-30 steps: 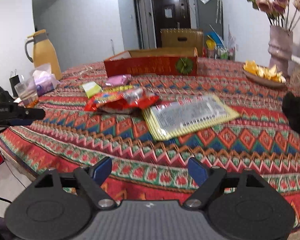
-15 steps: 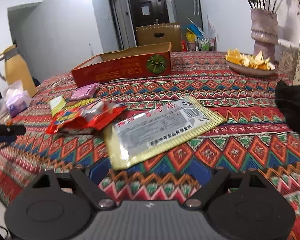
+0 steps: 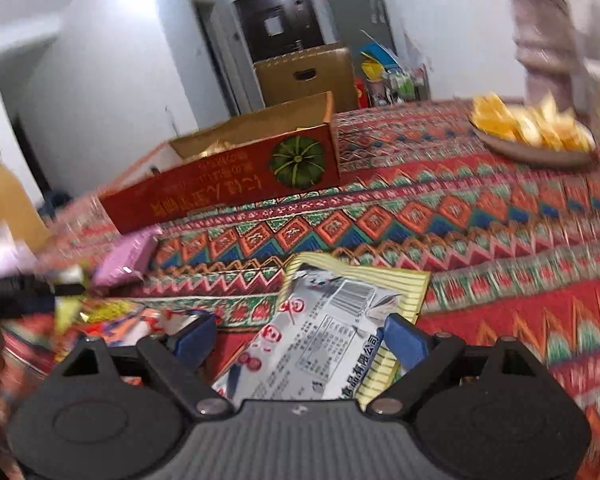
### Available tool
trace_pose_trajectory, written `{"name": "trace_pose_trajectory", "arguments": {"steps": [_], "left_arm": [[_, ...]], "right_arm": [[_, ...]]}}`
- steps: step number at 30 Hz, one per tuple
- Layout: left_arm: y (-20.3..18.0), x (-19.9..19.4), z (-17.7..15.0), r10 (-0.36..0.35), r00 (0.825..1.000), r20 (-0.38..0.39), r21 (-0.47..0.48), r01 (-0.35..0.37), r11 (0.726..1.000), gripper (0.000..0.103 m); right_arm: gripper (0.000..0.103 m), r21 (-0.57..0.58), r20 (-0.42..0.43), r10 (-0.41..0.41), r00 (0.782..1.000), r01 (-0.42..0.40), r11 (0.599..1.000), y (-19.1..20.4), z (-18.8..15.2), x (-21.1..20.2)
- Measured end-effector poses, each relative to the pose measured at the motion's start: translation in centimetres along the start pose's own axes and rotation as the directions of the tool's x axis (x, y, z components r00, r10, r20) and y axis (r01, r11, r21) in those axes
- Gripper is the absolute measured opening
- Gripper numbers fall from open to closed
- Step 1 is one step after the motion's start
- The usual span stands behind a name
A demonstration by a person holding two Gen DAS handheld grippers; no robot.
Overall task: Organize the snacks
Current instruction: 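Grasp the silver wafer packet with the right gripper while the left grasps the green-white packet, then carry both packets over the orange box and lower them in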
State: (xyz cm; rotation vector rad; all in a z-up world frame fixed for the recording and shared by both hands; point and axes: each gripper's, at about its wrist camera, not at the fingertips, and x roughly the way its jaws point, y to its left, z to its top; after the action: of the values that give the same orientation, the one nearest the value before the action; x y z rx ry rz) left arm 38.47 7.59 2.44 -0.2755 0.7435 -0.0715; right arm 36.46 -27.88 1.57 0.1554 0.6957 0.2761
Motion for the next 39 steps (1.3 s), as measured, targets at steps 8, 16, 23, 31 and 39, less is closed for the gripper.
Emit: {"name": "trace_pose_trajectory", "arguments": {"steps": [8, 16, 23, 31, 39], "left_arm": [[-1.2, 1.2, 0.0, 0.007, 0.999, 0.052, 0.093, -0.012, 0.996, 0.068], [-1.1, -1.7, -2.0, 0.036, 0.998, 0.051, 0.11, -0.042, 0.993, 0.037], [-1.9, -5.6, -4.9, 0.034, 0.998, 0.058, 0.123, -0.041, 0.992, 0.037], [-3.0, -11.4, -7.8, 0.025, 0.993, 0.118, 0.138, -0.042, 0.99, 0.036], [-4.2, -14.9, -9.4, -0.007, 0.986, 0.167, 0.155, -0.019, 0.988, 0.037]], "right_arm": [[0.08, -0.152, 0.005, -0.065, 0.998, 0.065, 0.986, 2.0, 1.0, 2.7], [0.077, -0.156, -0.013, -0.12, 0.993, 0.117, 0.981, 1.6, -0.9, 0.4], [0.043, -0.133, 0.003, -0.091, 0.996, 0.091, 0.987, 1.1, -2.2, -2.4], [0.04, -0.114, 0.049, -0.077, 0.996, 0.082, 0.99, 1.7, -4.7, -6.8], [0.04, -0.112, 0.117, -0.047, 0.992, 0.06, 0.992, 2.7, -6.3, -11.1]]}}
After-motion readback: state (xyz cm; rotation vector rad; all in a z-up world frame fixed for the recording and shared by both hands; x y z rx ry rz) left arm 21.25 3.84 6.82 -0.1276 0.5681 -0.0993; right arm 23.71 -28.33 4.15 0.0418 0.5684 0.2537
